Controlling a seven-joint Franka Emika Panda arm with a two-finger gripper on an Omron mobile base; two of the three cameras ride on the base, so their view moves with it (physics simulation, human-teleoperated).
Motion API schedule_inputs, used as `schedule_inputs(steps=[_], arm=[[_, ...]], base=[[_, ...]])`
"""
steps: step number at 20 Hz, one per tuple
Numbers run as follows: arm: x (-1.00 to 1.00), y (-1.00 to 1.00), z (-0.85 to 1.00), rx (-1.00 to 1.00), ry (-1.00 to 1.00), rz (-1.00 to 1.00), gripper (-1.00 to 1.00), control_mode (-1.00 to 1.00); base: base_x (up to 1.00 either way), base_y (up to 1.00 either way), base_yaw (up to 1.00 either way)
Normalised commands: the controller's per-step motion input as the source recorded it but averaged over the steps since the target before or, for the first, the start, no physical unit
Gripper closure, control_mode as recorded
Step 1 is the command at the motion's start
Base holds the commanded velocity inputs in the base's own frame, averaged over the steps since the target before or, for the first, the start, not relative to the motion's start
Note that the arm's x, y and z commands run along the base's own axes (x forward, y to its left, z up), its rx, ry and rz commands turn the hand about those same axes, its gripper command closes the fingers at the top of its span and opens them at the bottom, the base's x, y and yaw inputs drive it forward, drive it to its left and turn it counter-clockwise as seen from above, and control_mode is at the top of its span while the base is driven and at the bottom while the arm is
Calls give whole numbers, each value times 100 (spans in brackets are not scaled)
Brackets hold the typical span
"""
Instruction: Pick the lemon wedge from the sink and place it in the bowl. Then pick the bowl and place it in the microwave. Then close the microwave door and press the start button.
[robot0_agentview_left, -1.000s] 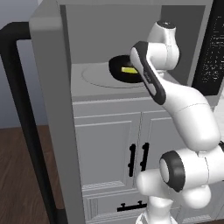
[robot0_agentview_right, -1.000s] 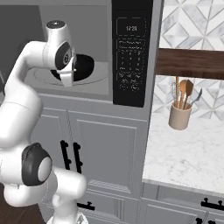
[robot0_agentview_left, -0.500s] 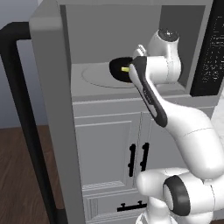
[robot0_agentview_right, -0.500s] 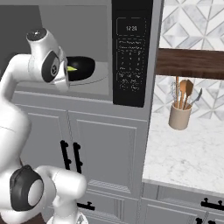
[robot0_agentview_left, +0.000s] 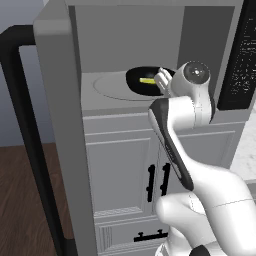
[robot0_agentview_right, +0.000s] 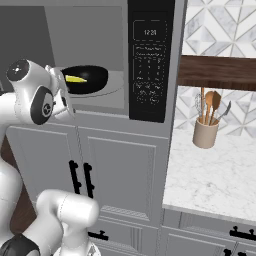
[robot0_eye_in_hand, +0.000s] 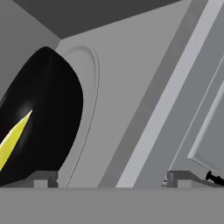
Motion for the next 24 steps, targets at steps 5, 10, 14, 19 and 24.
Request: schedule_inputs(steps=[5,10,14,19,24], arm=[[-22,-6,-4,-30,0,-4,-100,-100],[-2,-2,1,-42,0,-9,-100,-100],[-8,0,-3,-47,-1,-8,-100,-100],[-6,0,-14,-50,-7,-6,-100,-100],[-40,0,-16,-52,-12,-4,-100,-100]], base=[[0,0,0],[0,0,0],[0,0,0],[0,0,0],[0,0,0]])
